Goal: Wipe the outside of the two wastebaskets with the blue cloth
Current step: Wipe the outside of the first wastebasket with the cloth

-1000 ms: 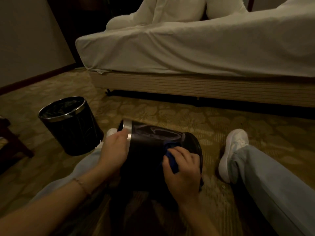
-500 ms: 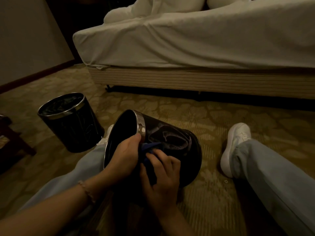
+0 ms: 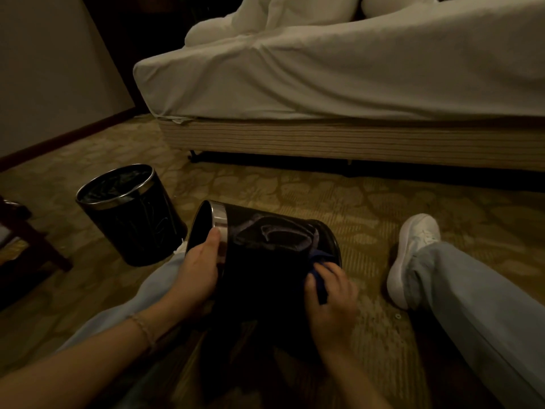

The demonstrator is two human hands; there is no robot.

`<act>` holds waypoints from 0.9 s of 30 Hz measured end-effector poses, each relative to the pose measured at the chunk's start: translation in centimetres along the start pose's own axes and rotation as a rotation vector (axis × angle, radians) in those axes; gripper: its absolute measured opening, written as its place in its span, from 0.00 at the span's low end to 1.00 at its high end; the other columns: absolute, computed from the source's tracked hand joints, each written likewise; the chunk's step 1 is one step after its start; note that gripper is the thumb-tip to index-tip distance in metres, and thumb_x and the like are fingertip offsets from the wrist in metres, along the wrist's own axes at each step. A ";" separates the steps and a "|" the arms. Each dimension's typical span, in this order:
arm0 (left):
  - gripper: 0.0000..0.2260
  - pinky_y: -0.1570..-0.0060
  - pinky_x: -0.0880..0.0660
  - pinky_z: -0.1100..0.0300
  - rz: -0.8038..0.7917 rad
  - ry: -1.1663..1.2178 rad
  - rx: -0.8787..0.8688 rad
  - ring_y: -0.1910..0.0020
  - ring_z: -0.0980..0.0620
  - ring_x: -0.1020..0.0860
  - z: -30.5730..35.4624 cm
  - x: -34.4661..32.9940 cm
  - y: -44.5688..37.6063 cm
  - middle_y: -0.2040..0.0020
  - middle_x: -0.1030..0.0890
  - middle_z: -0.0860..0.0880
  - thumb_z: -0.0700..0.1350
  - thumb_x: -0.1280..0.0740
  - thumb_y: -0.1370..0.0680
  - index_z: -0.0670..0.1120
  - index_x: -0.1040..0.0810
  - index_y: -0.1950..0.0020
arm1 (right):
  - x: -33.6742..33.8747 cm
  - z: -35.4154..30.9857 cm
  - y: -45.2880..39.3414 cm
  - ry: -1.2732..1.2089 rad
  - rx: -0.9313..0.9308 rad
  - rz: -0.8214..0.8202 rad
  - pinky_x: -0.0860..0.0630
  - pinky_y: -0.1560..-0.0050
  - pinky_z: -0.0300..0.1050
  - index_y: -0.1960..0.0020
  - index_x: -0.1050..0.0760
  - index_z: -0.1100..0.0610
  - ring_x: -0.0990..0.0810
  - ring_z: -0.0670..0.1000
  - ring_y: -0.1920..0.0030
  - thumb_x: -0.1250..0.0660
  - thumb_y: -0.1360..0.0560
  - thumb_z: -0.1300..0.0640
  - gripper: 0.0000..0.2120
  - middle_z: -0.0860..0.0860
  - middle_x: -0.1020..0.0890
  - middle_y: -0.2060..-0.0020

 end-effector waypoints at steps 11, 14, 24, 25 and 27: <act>0.20 0.66 0.25 0.69 -0.083 -0.035 -0.162 0.62 0.56 0.17 0.2 -1.8 1.5 0.63 0.15 0.53 0.54 0.48 0.19 0.48 0.19 0.56 | -1.0 -11.8 0.1 -0.069 0.176 -0.143 0.27 0.49 0.43 0.40 0.21 0.48 0.28 0.49 0.46 0.37 0.22 0.44 0.15 0.44 0.21 0.41; 0.20 0.70 0.27 0.73 -0.066 -0.015 -0.147 0.68 0.60 0.19 0.1 -2.4 2.0 0.68 0.16 0.54 0.52 0.48 0.18 0.46 0.20 0.58 | 0.0 -12.7 -1.5 -0.092 0.192 -0.143 0.25 0.52 0.44 0.42 0.20 0.48 0.27 0.49 0.48 0.37 0.23 0.43 0.15 0.43 0.20 0.43; 0.20 0.61 0.28 0.62 0.010 -0.088 -0.015 0.53 0.45 0.20 -0.1 0.1 0.8 0.57 0.18 0.48 0.55 0.49 0.17 0.48 0.21 0.54 | 1.3 -1.1 -3.6 0.103 0.026 -0.123 0.36 0.48 0.38 0.43 0.19 0.53 0.23 0.52 0.47 0.40 0.23 0.45 0.17 0.46 0.18 0.44; 0.20 0.61 0.28 0.60 0.011 -0.098 -0.012 0.56 0.49 0.21 0.0 0.2 0.6 0.59 0.19 0.50 0.55 0.49 0.17 0.50 0.22 0.57 | 1.4 0.0 -3.7 0.108 -0.035 -0.134 0.38 0.48 0.37 0.43 0.19 0.53 0.23 0.54 0.46 0.41 0.23 0.44 0.19 0.46 0.19 0.43; 0.19 0.62 0.31 0.63 0.021 -0.113 -0.034 0.56 0.52 0.22 0.3 0.1 0.8 0.59 0.21 0.53 0.54 0.50 0.17 0.51 0.23 0.57 | 1.6 0.8 -3.4 0.102 -0.119 -0.134 0.40 0.49 0.32 0.43 0.20 0.52 0.23 0.54 0.45 0.43 0.24 0.42 0.20 0.45 0.19 0.43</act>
Point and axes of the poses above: each hand's wrist, its own y-axis away from the middle knuckle, its own x-axis out of the back of the hand, z = x × y, the point moved 7 cm from there along -y, towards the middle knuckle
